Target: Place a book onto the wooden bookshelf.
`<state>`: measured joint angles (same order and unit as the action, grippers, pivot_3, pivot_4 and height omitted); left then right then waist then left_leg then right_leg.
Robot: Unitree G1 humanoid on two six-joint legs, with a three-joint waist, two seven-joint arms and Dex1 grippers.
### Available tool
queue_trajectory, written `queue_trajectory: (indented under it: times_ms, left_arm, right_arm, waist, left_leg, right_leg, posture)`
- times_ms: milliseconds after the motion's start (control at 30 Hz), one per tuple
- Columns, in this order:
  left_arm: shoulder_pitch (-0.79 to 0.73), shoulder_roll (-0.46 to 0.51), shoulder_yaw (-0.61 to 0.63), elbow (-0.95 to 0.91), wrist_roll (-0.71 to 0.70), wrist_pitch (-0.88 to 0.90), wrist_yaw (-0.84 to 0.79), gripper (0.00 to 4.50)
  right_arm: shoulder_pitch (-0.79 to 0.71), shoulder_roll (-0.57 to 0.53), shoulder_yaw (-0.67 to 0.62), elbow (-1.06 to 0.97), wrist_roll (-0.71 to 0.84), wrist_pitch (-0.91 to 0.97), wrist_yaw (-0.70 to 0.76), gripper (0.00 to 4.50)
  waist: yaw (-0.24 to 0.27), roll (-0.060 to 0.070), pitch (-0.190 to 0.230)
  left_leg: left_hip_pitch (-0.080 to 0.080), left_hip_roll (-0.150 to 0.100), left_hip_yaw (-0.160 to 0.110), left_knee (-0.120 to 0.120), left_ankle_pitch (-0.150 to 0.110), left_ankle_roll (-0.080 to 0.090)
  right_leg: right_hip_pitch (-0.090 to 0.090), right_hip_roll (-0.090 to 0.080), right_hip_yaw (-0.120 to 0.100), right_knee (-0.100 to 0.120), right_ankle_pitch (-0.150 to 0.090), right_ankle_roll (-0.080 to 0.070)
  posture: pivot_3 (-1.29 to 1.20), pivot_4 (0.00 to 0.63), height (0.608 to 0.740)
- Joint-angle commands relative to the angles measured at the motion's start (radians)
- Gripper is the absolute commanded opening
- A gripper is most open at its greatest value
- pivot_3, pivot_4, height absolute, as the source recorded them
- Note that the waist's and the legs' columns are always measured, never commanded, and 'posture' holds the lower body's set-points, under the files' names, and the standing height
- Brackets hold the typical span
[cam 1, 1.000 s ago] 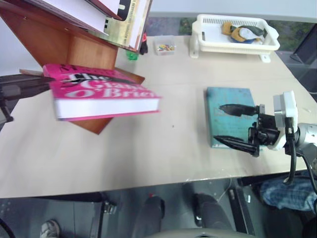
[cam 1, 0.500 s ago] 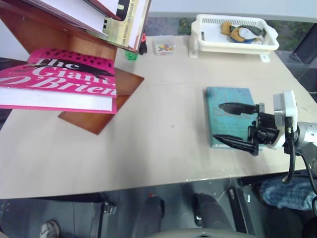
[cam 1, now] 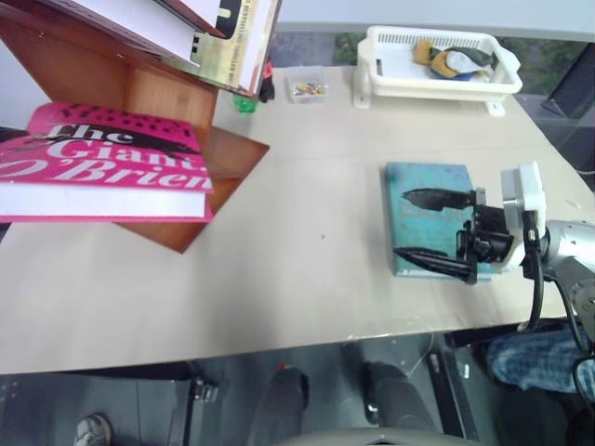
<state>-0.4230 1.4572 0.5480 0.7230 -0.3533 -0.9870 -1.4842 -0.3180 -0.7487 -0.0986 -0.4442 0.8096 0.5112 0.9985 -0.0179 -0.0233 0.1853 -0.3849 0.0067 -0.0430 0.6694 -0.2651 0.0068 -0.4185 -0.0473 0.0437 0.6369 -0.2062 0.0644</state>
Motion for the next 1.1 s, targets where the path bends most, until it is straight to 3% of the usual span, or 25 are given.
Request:
queue_trajectory:
  times_ms: [33,200,367,733,1100]
  left_arm:
    - [0.031,0.069,0.064,0.03,0.104,0.005,0.101,0.03]
    - [0.029,0.084,-0.019,0.065,0.237,0.066,0.264,0.03]
    - [-0.072,0.04,-0.198,0.054,0.352,0.15,0.405,0.03]
    - [-0.2,-0.005,-0.366,0.068,0.438,0.191,0.495,0.03]
    - [-0.274,-0.081,-0.457,0.012,0.491,0.247,0.54,0.03]
  right_arm:
    - [-0.03,0.014,0.0,-0.003,-0.008,-0.027,0.019,4.5]
    - [-0.027,0.046,-0.007,-0.041,-0.04,-0.074,-0.001,4.5]
    - [-0.048,0.101,-0.007,-0.156,-0.085,-0.159,-0.062,4.5]
    - [-0.084,0.216,0.018,-0.224,0.027,-0.087,-0.231,4.5]
    - [-0.073,0.215,0.038,-0.229,0.043,-0.081,-0.247,4.5]
  waist:
    - [0.0,0.0,0.0]
    - [0.003,-0.001,0.0]
    - [0.007,0.0,0.0]
    - [0.032,0.002,-0.003]
    - [0.056,0.008,-0.008]
  left_leg:
    - [0.0,0.0,0.0,0.0,0.0,0.0]
    - [0.0,0.0,0.001,0.0,0.0,0.0]
    - [0.0,0.0,0.001,0.0,0.0,0.0]
    - [0.007,0.007,0.009,0.002,0.002,0.0]
    - [0.006,0.008,0.01,0.003,0.003,0.0]
  right_leg:
    - [0.0,0.0,0.0,0.0,0.0,0.0]
    - [0.0,0.0,0.0,0.001,-0.002,0.003]
    - [-0.001,0.0,0.0,0.003,-0.002,0.003]
    - [0.005,0.0,-0.002,0.011,-0.005,-0.001]
    - [0.007,-0.001,-0.005,0.012,-0.005,-0.001]
  posture:
    - [0.0,0.15,0.74]
    - [0.0,0.15,0.74]
    - [0.0,0.15,0.74]
    - [0.0,0.15,0.74]
    - [0.0,0.15,0.74]
